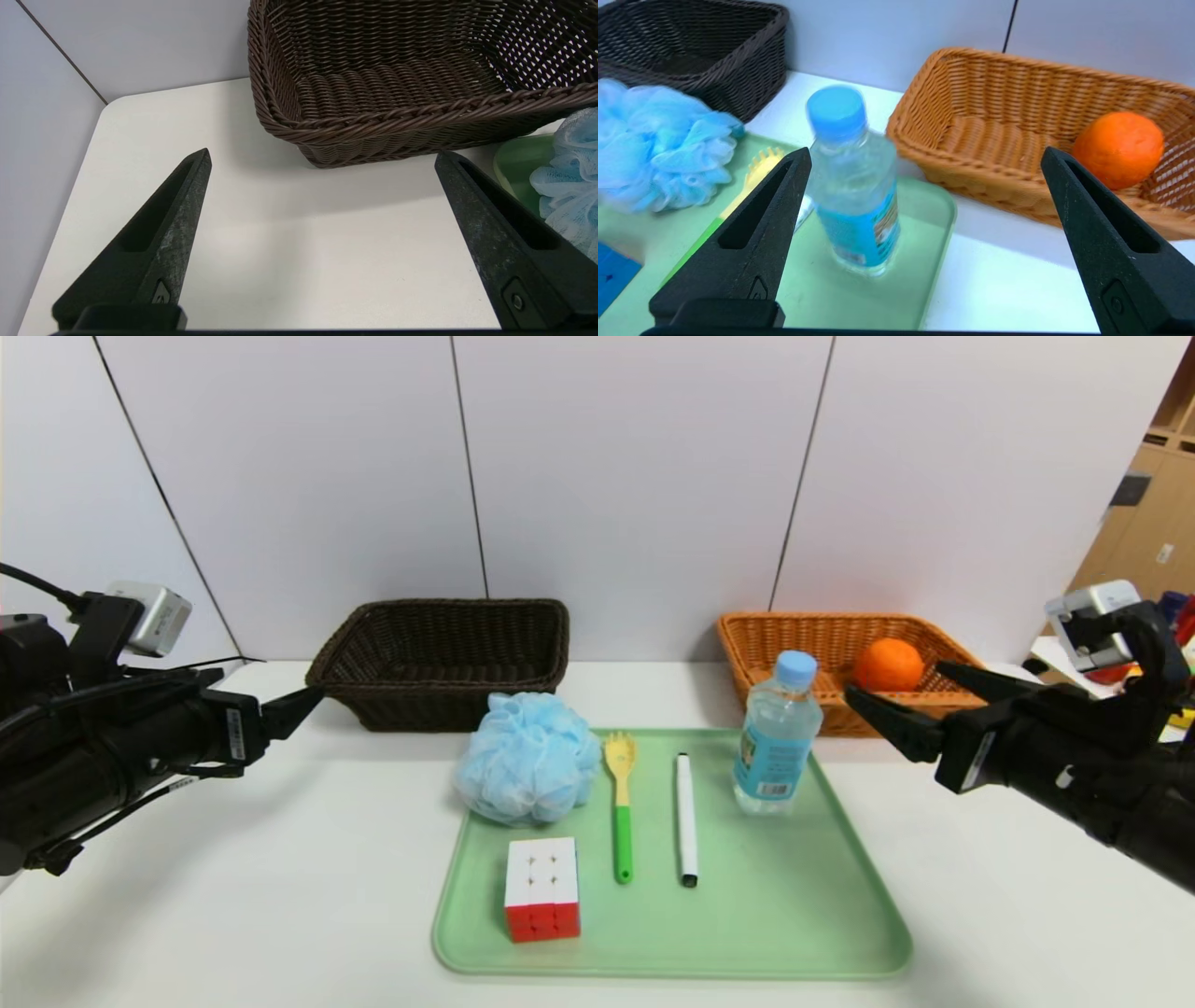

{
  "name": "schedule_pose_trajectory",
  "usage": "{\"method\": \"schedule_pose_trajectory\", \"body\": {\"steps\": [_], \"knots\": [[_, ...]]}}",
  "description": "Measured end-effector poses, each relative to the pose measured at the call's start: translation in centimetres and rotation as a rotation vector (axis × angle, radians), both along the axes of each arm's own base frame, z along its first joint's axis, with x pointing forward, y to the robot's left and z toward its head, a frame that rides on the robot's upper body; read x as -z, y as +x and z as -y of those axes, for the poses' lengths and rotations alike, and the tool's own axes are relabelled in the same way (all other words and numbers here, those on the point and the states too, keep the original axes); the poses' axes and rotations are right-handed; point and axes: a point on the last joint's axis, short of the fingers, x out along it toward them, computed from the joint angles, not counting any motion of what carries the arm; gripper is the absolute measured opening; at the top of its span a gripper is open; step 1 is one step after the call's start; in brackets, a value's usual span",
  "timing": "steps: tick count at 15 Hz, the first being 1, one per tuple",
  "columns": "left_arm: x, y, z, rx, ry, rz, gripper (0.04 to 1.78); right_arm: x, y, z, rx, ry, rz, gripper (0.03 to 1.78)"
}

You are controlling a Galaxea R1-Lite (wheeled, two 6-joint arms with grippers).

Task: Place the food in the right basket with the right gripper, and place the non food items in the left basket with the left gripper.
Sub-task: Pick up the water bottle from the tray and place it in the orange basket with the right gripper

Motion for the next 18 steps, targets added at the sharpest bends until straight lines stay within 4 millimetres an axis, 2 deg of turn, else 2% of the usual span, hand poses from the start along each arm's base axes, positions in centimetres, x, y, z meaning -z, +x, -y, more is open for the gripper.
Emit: {"method": "schedule_pose_trajectory", "body": {"steps": [2, 5, 10, 14, 18], "knots": [[0.1, 0.0, 0.0, -0.02, 0.003, 0.0, 1.69, 1.2, -0.9, -0.4, -0.031, 0.033, -0.033, 1.69], [0.0, -0.1, 0.0, -0.026, 0.005, 0.002, 1.69, 2.9, -0.6, -1.6, -0.074, 0.039, -0.076, 1.69], [0.1, -0.4, -0.1, -0.027, 0.006, 0.001, 1.69, 5.6, 1.7, -4.0, -0.124, 0.046, -0.043, 1.69], [-0.2, -0.6, 0.0, -0.023, 0.007, 0.014, 1.69, 7.8, 3.4, -5.1, -0.105, 0.046, -0.033, 1.69], [-0.2, -0.9, 0.0, -0.024, 0.008, 0.016, 1.69, 8.9, 5.4, -5.9, -0.075, 0.044, -0.022, 1.69]]}}
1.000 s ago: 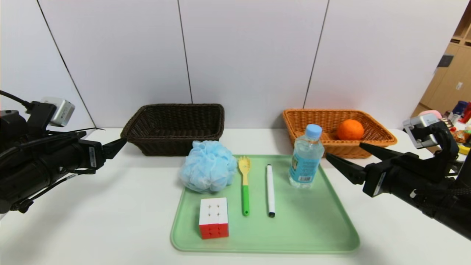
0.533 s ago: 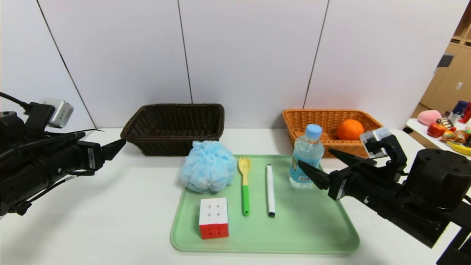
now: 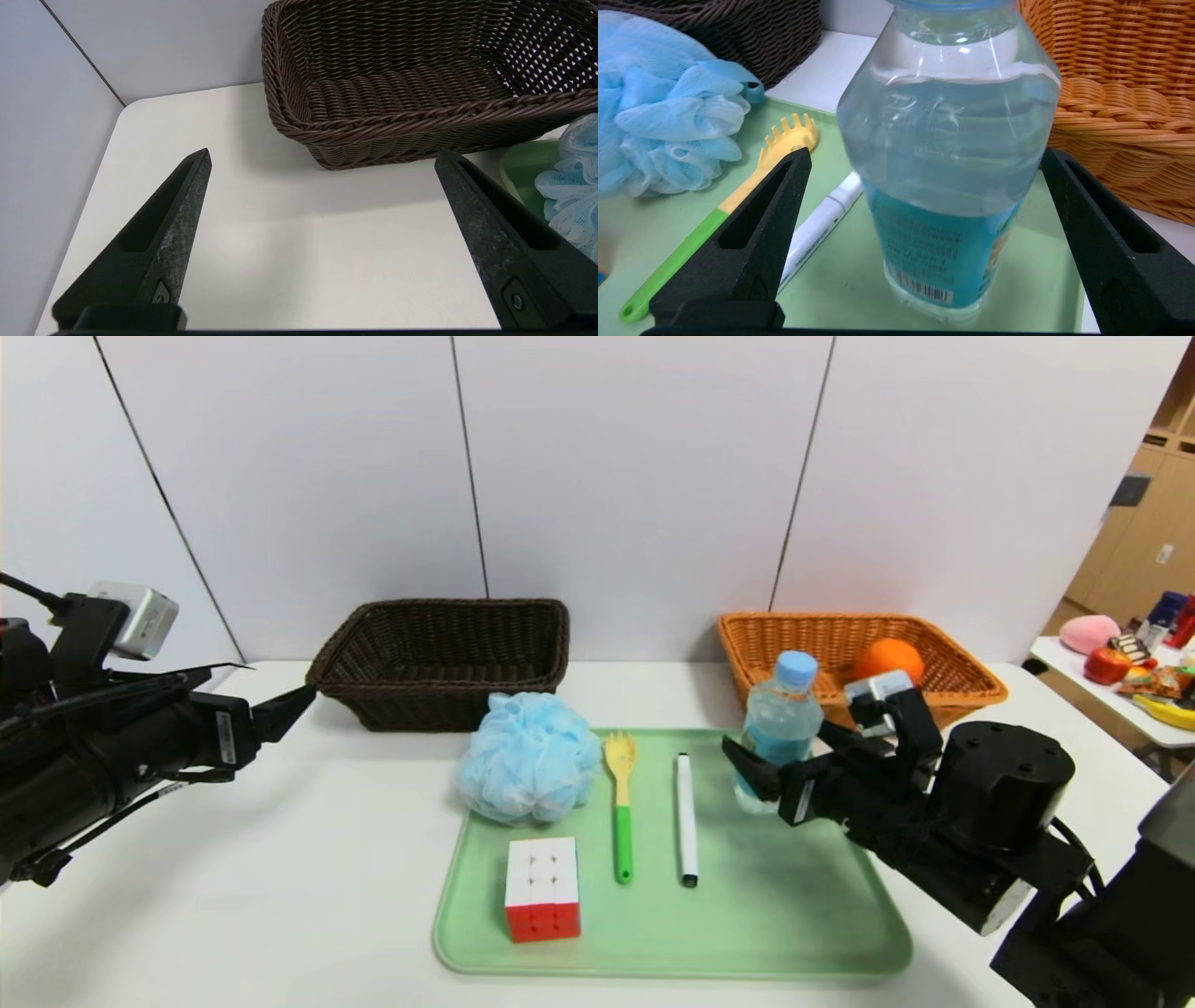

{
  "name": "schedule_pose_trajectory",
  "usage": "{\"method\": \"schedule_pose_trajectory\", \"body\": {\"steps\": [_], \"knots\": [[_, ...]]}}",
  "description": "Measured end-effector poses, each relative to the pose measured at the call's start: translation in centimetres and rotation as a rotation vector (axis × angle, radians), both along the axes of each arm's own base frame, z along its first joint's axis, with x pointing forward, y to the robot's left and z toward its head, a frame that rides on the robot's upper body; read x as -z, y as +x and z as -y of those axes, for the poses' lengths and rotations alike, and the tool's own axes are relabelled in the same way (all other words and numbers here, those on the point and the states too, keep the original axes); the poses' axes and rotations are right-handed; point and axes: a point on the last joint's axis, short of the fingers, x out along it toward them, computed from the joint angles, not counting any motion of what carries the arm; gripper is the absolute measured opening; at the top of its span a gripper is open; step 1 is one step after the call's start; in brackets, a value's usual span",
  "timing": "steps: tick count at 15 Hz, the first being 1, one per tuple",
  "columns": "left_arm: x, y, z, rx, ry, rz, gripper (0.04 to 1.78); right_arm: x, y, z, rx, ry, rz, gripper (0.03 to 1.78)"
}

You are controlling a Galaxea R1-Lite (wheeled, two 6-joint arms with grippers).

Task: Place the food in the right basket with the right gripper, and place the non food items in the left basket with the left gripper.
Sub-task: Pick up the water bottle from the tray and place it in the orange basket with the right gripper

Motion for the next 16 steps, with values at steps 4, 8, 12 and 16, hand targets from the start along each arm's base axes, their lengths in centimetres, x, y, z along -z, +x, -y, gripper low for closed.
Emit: {"method": "schedule_pose_trajectory", "body": {"steps": [4, 8, 12, 16], "knots": [[0.3, -0.2, 0.0, 0.0, 0.001, -0.012, 1.69, 0.4, 0.8, -0.3, 0.024, 0.0, 0.009, 1.1], [0.3, -0.2, 0.0, 0.0, 0.0, -0.012, 1.69, 0.5, 0.5, -0.3, 0.013, -0.003, 0.002, 0.83], [0.4, -0.3, 0.0, -0.002, -0.002, -0.016, 1.69, -0.6, -0.9, -0.9, -0.03, 0.005, 0.024, 0.83], [0.5, -0.3, 0.0, -0.004, -0.005, -0.02, 1.69, -5.6, -0.4, -0.4, -0.009, 0.046, 0.133, 0.83]]}}
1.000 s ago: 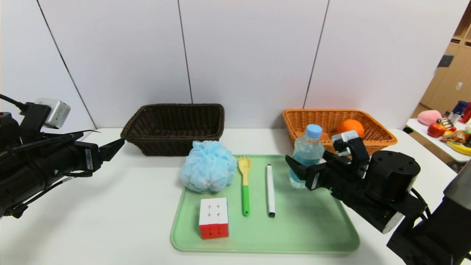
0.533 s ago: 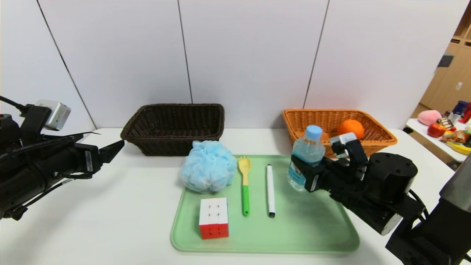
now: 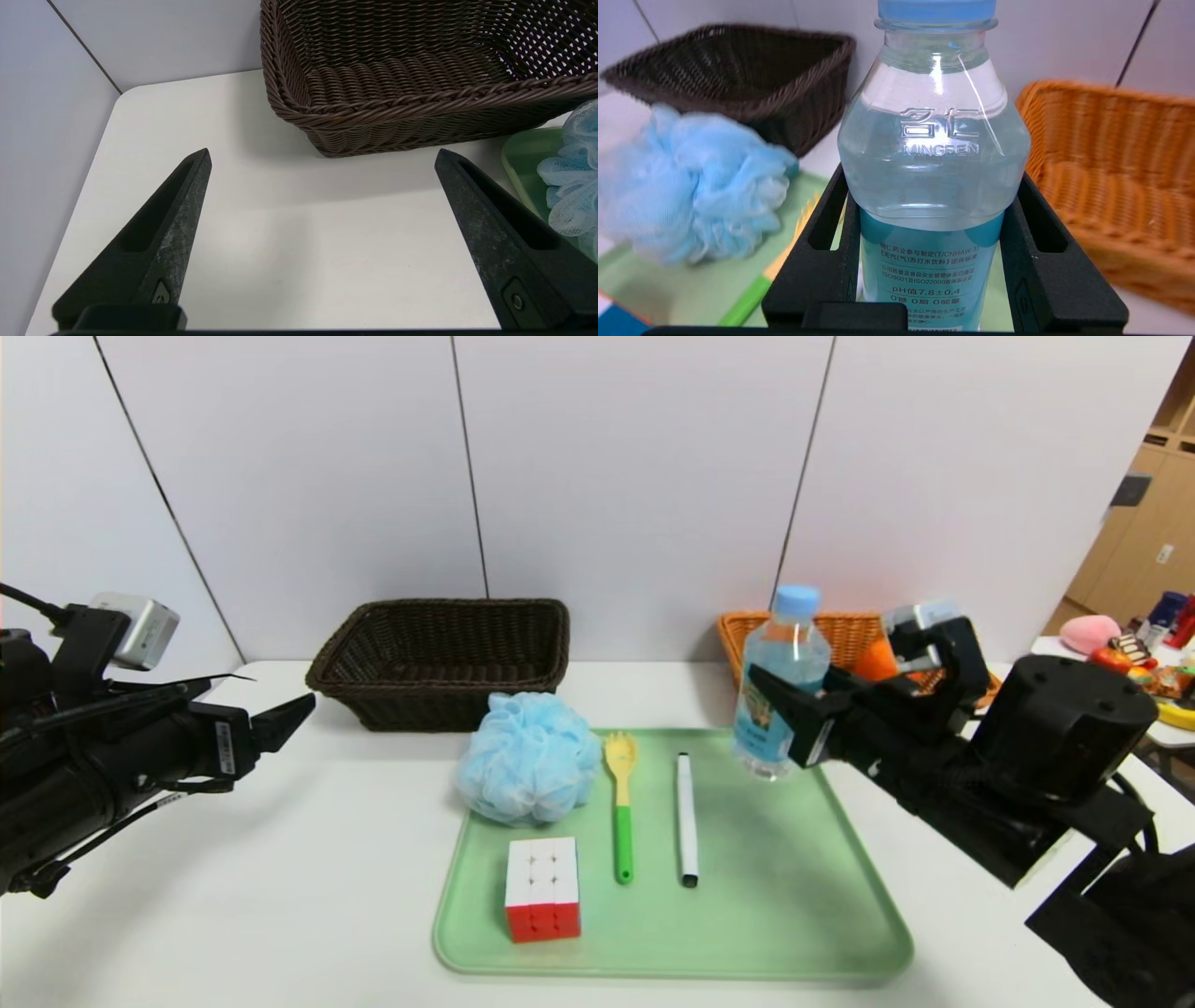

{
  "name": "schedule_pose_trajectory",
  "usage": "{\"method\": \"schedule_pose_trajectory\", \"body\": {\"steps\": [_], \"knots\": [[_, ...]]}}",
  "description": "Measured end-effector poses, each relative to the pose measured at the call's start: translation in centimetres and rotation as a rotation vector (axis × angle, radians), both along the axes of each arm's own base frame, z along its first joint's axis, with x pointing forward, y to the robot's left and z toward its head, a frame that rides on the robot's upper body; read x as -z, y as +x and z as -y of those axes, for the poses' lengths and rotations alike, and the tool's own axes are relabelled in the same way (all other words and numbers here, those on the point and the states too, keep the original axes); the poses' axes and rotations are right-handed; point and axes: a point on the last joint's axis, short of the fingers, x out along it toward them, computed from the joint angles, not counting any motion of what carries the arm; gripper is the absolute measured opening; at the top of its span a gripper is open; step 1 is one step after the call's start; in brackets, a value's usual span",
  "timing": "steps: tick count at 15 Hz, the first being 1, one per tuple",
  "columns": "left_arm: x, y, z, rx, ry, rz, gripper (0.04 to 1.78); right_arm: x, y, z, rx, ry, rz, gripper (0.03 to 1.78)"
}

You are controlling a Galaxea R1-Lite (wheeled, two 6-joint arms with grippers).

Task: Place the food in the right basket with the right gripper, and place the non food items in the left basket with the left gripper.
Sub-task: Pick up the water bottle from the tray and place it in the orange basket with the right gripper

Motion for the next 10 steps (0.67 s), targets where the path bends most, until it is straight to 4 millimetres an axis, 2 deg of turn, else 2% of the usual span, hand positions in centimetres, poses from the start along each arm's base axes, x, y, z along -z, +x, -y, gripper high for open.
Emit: {"method": "schedule_pose_trajectory", "body": {"steps": [3, 5, 8, 10], "knots": [[0.2, -0.2, 0.0, 0.0, 0.001, -0.006, 1.69, -5.6, 1.6, 1.4, 0.058, 0.034, 0.073, 0.83], [0.2, -0.4, 0.0, 0.001, 0.0, -0.006, 1.69, -8.7, 2.8, 3.2, 0.11, 0.029, 0.076, 0.83], [0.2, -0.6, 0.0, 0.0, -0.001, -0.005, 1.69, -10.7, 5.4, 5.7, 0.202, 0.009, 0.041, 0.83], [0.2, -0.7, 0.0, -0.001, -0.001, -0.003, 1.69, -10.2, 7.7, 7.0, 0.251, -0.003, 0.011, 0.83]]}}
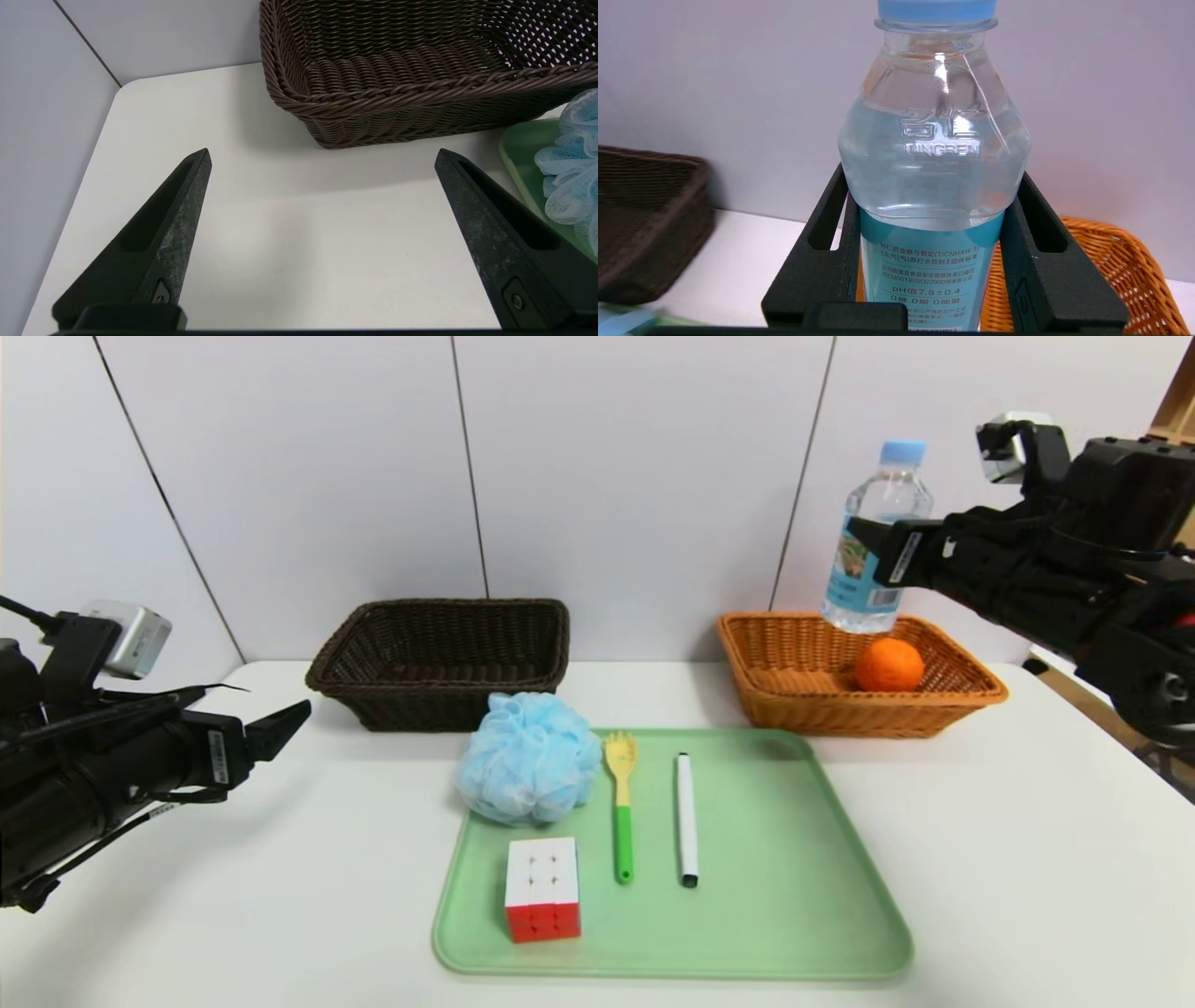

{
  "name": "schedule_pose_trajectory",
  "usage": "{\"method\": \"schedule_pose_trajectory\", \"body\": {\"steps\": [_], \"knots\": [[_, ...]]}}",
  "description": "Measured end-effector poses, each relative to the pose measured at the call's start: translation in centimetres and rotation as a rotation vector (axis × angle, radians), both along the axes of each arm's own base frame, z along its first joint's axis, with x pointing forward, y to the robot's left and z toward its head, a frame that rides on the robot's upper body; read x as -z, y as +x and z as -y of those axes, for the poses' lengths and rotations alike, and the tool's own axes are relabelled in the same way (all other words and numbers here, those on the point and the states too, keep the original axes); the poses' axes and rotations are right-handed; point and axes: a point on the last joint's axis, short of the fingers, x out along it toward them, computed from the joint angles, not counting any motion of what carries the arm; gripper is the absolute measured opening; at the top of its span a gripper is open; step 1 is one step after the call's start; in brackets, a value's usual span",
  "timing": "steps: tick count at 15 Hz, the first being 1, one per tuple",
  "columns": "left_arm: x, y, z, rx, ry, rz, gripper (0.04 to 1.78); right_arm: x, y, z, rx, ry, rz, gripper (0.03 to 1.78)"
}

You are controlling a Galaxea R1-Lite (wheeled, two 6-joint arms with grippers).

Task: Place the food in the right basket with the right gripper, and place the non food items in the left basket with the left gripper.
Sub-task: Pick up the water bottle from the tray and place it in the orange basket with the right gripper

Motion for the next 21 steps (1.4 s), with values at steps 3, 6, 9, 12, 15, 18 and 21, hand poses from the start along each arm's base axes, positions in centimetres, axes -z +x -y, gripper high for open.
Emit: {"method": "schedule_pose_trajectory", "body": {"steps": [3, 6, 9, 12, 15, 18, 21], "knots": [[-0.1, -0.1, 0.0, 0.0, 0.001, 0.004, 1.69, 2.5, 2.7, 0.7, 0.033, -0.01, -0.065, 0.83], [-0.2, -0.1, 0.0, 0.0, 0.002, 0.007, 1.69, 5.3, 4.7, 0.5, 0.041, -0.018, -0.111, 0.83], [-0.2, -0.1, 0.0, 0.001, 0.002, 0.007, 1.69, 7.9, 6.3, 0.4, 0.048, -0.023, -0.129, 0.83], [-0.2, -0.1, 0.0, 0.001, 0.004, 0.009, 1.69, 9.3, 7.0, 0.3, 0.046, -0.037, -0.156, 0.83], [-0.2, -0.1, 0.0, 0.001, 0.003, 0.009, 1.69, 9.8, 7.3, 0.2, 0.048, -0.044, -0.166, 0.99], [-0.2, -0.1, 0.0, 0.001, 0.003, 0.01, 1.69, 9.7, 7.3, 0.2, 0.049, -0.048, -0.145, 1.22], [-0.3, -0.1, 0.0, 0.001, 0.002, 0.014, 1.69, 9.7, 7.2, 0.3, 0.059, -0.053, -0.145, 1.38]]}}
